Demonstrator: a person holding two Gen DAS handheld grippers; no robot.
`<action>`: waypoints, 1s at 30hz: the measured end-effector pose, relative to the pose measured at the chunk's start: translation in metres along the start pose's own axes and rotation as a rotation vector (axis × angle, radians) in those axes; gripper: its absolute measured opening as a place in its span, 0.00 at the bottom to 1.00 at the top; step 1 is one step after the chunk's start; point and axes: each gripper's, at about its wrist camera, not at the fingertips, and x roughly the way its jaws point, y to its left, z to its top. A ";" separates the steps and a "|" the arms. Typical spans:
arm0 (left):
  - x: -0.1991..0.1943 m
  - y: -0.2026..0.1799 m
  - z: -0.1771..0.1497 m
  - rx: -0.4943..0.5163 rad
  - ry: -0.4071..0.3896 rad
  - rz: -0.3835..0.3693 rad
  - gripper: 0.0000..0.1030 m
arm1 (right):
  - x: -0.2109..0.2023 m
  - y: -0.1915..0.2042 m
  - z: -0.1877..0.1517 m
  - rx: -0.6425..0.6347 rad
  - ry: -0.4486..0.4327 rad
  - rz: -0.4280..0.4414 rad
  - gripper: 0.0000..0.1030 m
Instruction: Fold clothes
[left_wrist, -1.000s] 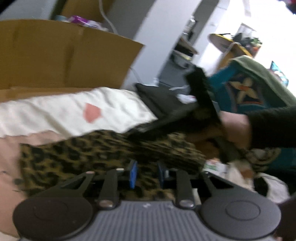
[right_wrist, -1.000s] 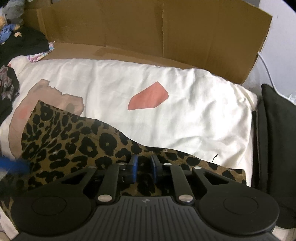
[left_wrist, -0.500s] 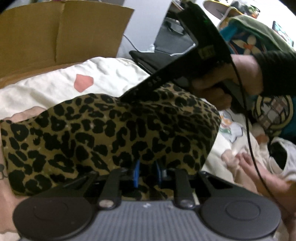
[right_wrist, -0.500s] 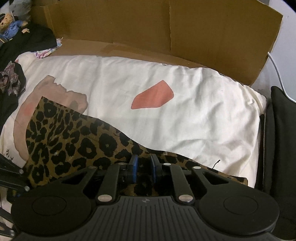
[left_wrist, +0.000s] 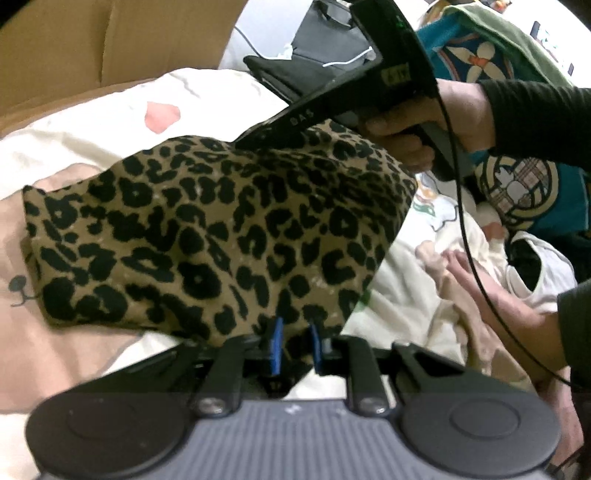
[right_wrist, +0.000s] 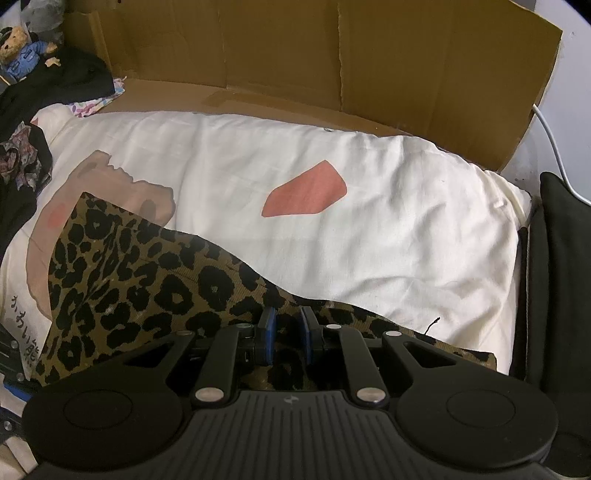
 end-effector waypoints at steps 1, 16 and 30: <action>-0.006 0.002 -0.001 -0.003 -0.011 -0.004 0.13 | 0.000 0.000 0.000 -0.002 0.000 -0.002 0.18; -0.008 0.021 0.016 -0.156 -0.291 0.057 0.12 | -0.045 -0.003 0.023 0.037 -0.141 0.014 0.42; 0.029 -0.002 0.030 -0.117 -0.379 0.218 0.12 | -0.086 0.024 -0.033 -0.264 -0.084 0.131 0.50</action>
